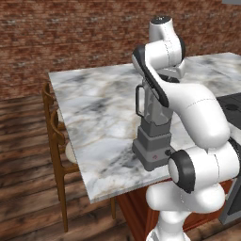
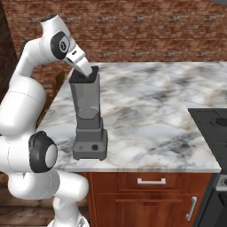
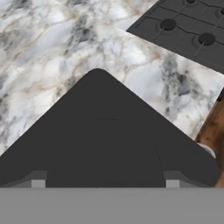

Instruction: Grab the lemon and onion from the fridge, place them in the blender, close the lid, and turn on the blender to create a marinade.

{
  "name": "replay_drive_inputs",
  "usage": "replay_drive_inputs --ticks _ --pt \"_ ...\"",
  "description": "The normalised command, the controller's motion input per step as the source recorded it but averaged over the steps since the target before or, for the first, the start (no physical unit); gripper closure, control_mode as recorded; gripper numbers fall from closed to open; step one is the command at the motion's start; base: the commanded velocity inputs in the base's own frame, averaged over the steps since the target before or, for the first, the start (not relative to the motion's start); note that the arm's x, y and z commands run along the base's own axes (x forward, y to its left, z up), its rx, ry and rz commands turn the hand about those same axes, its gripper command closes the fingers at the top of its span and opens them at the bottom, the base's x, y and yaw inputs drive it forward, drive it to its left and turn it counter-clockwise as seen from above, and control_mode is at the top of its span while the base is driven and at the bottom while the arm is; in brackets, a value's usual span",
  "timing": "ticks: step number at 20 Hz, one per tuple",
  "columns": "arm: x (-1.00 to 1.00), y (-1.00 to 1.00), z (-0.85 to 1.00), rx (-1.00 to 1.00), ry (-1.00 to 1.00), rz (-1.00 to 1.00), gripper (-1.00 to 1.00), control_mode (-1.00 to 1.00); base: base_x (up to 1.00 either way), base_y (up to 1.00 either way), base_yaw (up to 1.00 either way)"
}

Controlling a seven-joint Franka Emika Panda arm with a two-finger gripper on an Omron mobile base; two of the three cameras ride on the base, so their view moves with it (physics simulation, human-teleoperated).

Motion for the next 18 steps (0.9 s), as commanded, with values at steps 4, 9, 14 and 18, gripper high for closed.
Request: replay_drive_inputs --ticks 4,9,14,18 --pt "-0.2 0.0 -0.23 0.0 0.04 0.0 1.0 -1.0 0.0 0.0 0.0" --pt "-0.24 0.0 -0.38 0.0 0.08 0.0 1.0 -1.0 0.0 0.0 0.0" --pt "-0.16 -0.07 -0.36 0.03 0.09 0.0 1.0 -1.0 0.0 0.0 0.0" --pt "-0.16 -0.24 -0.34 0.15 0.05 0.01 1.0 -1.0 0.0 0.0 0.0"
